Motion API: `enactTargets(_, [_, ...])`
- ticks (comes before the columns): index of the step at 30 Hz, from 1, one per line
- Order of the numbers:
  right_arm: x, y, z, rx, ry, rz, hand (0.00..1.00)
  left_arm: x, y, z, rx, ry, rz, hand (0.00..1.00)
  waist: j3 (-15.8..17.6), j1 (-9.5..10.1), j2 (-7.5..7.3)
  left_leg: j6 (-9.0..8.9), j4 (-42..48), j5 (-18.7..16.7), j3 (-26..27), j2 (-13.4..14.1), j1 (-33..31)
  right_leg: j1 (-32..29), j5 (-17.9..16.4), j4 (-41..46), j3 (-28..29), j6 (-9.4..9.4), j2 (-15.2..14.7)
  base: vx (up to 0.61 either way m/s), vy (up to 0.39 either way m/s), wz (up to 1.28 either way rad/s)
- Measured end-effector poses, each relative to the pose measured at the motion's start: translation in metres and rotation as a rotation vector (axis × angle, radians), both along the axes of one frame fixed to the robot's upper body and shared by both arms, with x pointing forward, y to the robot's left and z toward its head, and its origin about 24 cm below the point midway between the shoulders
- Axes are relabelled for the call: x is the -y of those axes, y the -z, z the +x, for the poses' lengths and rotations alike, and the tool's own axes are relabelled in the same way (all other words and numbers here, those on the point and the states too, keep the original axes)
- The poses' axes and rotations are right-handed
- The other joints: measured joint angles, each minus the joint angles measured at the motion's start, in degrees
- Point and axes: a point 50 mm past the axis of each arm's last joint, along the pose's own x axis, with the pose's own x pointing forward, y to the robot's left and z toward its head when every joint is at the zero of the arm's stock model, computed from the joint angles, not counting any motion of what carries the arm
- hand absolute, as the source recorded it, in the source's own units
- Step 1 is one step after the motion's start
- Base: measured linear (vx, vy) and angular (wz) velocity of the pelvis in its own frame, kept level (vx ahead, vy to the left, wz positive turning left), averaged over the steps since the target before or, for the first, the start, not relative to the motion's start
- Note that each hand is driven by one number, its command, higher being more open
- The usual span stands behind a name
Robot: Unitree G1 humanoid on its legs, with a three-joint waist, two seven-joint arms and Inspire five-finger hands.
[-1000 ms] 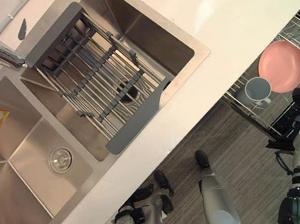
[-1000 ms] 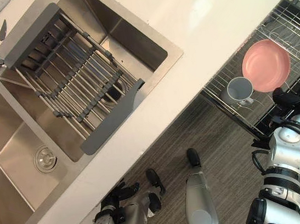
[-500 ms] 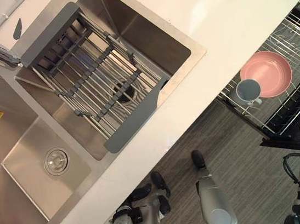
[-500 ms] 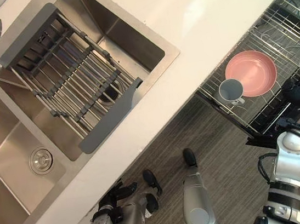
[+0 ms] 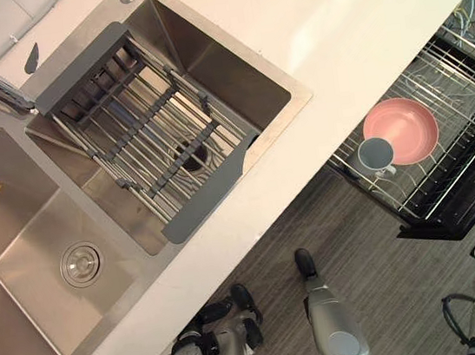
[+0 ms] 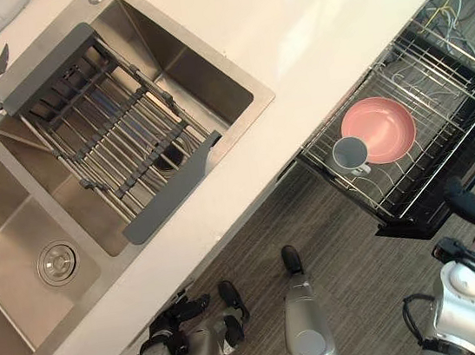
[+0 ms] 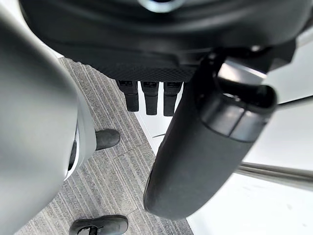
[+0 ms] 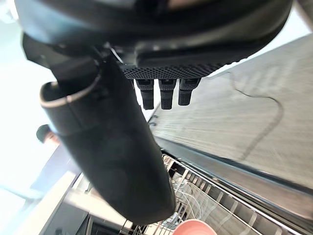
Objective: Walk over to the sink, pick up the cup, carry it to the dishwasher, place the cup inside the dishwasher, then close the dishwasher door
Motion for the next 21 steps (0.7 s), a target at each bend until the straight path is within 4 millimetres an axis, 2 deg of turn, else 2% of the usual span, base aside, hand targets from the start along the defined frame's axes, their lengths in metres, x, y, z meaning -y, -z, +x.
enactTargets(2, [0.001, 0.011, -0.004, 0.024, -0.018, 0.087, 0.9, -0.002, 0.0, -0.001, -0.004, -0.002, 0.004, 0.9, 0.0, 0.36, 0.0, -0.36, 0.6, -0.3, 0.2, 0.7, -0.1, -0.1, -0.7, 0.4, -0.5, -0.77, 0.4, 0.0, -0.031, -0.06])
enactTargets(6, [0.002, 0.019, -0.002, 0.097, -0.048, 0.188, 0.9, -0.006, 0.001, -0.002, -0.01, -0.001, 0.015, 0.9, 0.0, 1.14, 0.01, -1.02, 1.5, -0.7, 0.1, 1.7, -0.2, -1.7, -2.5, 3.5, -1.7, -1.65, 0.8, 0.01, -0.03, -0.01])
enactTargets(8, [0.003, 0.019, 0.001, 0.117, -0.058, 0.205, 0.9, -0.006, 0.001, -0.003, -0.012, -0.002, 0.017, 0.9, -0.5, 1.62, 0.08, -1.16, 1.6, -0.8, 0.1, 2.0, -0.5, -2.6, -2.9, 4.8, -2.1, -1.27, 0.9, 0.04, -0.047, 0.0])
enactTargets(15, [0.011, 0.01, 0.031, 0.196, -0.097, 0.248, 0.9, -0.012, 0.0, -0.003, -0.002, 0.0, 0.034, 0.9, -0.7, 3.21, 0.21, -1.3, 1.5, -0.9, 0.2, 2.7, -1.0, -4.0, -3.4, 7.2, -4.5, -1.56, 1.2, 0.04, -0.022, 0.0])
enactTargets(21, [0.02, 0.004, 0.043, 0.279, -0.1, 0.286, 0.9, -0.011, -0.001, -0.001, 0.02, 0.02, 0.03, 0.9, -0.8, 3.26, 0.24, -1.3, 1.2, -0.5, 0.1, 1.9, -1.9, -5.3, -3.5, 7.8, -4.6, -1.55, 0.5, 0.0, 0.001, 0.01])
